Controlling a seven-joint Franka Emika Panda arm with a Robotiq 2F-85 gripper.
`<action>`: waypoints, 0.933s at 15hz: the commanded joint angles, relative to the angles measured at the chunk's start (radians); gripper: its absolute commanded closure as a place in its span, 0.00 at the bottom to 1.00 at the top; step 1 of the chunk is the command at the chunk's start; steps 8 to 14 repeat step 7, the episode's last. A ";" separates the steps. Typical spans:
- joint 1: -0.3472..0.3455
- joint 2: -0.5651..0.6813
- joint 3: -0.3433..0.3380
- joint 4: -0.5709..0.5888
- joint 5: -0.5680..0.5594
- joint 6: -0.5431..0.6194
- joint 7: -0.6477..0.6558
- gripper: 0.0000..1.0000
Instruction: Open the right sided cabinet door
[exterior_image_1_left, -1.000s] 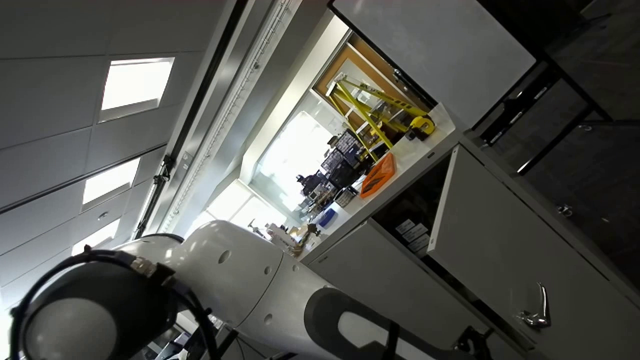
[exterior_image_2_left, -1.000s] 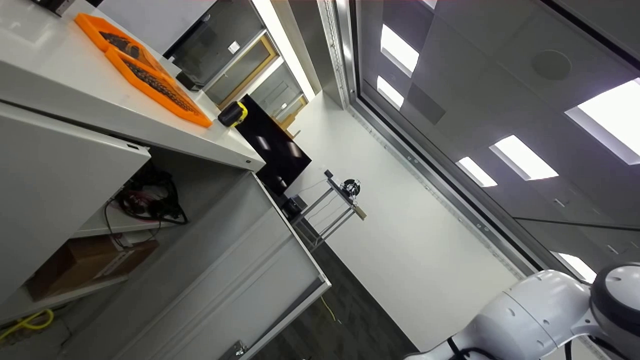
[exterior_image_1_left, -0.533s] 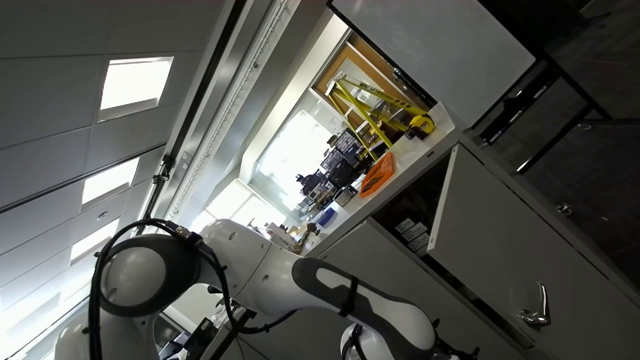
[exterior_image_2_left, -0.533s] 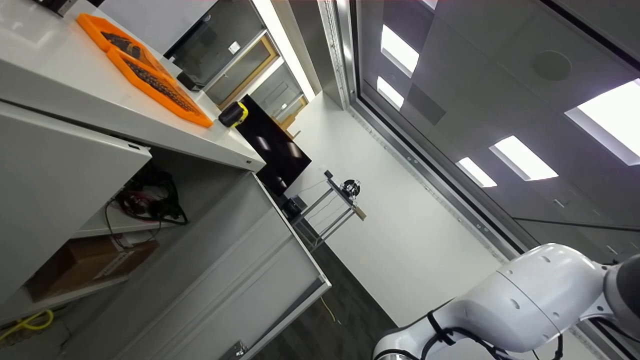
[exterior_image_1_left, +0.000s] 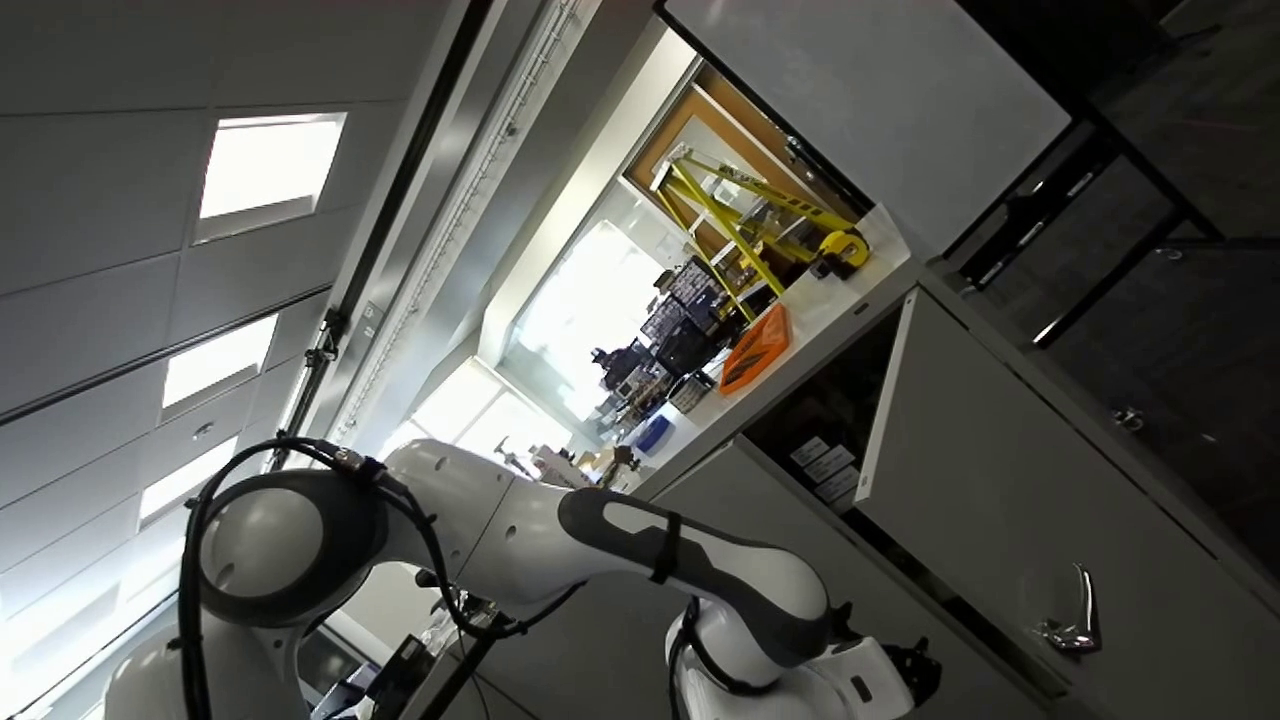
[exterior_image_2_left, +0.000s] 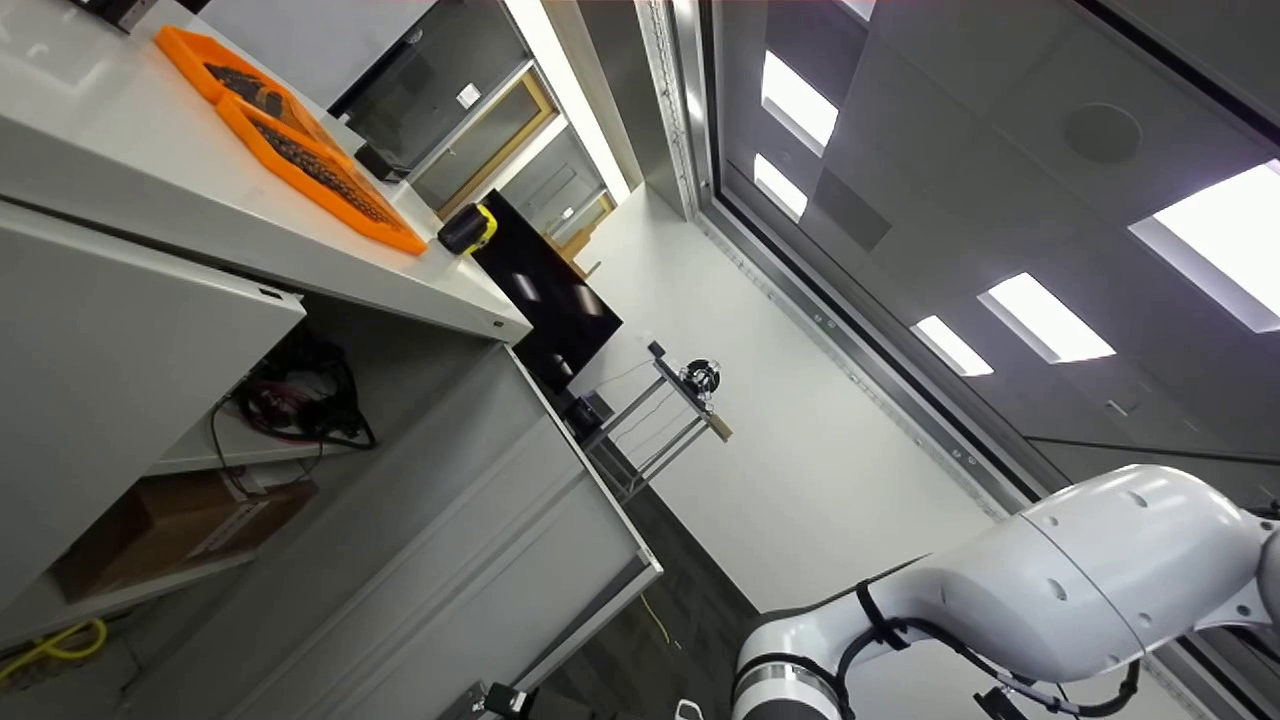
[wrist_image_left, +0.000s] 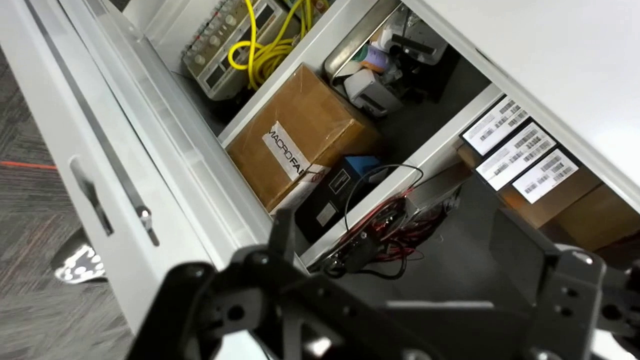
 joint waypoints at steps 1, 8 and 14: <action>0.041 -0.049 -0.006 0.011 0.004 0.119 -0.019 0.00; 0.085 -0.027 0.023 0.024 -0.006 0.206 0.010 0.00; 0.085 -0.027 0.023 0.024 -0.006 0.206 0.010 0.00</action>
